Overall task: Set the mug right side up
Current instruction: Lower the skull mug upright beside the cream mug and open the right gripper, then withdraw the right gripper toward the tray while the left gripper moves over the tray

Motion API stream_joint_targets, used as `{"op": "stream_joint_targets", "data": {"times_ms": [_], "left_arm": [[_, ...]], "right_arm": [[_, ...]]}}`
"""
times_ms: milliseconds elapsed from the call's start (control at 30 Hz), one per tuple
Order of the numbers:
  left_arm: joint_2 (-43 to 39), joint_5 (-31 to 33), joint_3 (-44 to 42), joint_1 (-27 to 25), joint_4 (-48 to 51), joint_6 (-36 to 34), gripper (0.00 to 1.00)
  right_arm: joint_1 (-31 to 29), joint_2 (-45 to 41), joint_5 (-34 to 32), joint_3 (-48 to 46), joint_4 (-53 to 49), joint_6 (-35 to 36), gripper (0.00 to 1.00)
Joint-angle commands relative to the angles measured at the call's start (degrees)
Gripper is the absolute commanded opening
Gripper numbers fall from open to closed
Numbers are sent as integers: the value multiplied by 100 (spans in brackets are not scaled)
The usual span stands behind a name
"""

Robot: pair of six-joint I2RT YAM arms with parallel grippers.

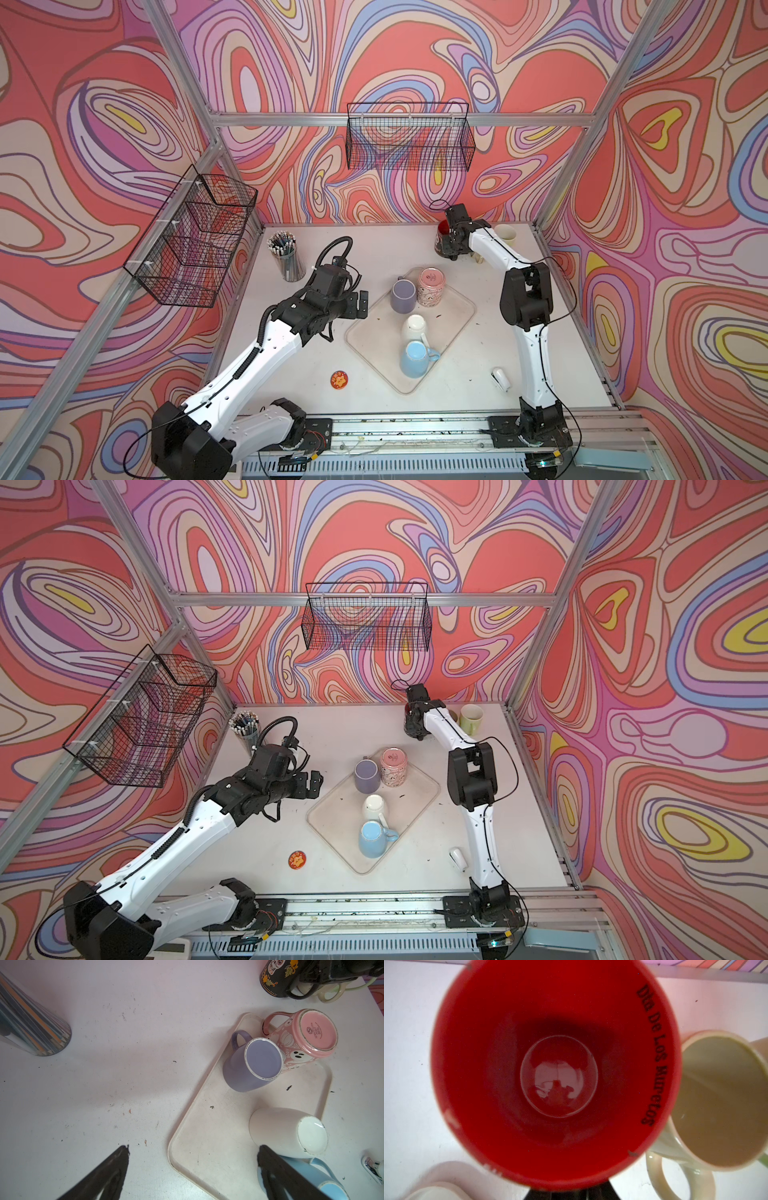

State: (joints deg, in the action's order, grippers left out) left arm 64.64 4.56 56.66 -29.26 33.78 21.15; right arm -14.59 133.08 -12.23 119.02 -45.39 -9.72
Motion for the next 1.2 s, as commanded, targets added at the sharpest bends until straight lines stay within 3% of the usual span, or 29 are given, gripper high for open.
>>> {"op": "stream_joint_targets", "data": {"times_ms": [0, 233, 400, 800, 1100, 1167], "left_arm": [[-21, 17, 3, 33, 159, -102, 100], [-2, -60, 54, 26, 244, -62, 99], [-46, -128, 231, 24, 463, -19, 99], [-525, -351, 995, 24, 1630, 111, 98], [-1309, -530, 593, -64, 2232, 501, 96], [-1431, -549, 398, -242, 2256, 646, 92]], "right_arm": [[21, -446, -87, -46, 44, -4, 33], [16, -939, -43, -330, 9, 44, 54], [18, -1518, 67, -790, 116, 46, 61], [-51, -3109, 602, -2067, 527, -212, 71], [-442, -4761, 1106, -4284, 1314, -665, 72], [-620, -5105, 1144, -4783, 1443, -752, 72]]}}
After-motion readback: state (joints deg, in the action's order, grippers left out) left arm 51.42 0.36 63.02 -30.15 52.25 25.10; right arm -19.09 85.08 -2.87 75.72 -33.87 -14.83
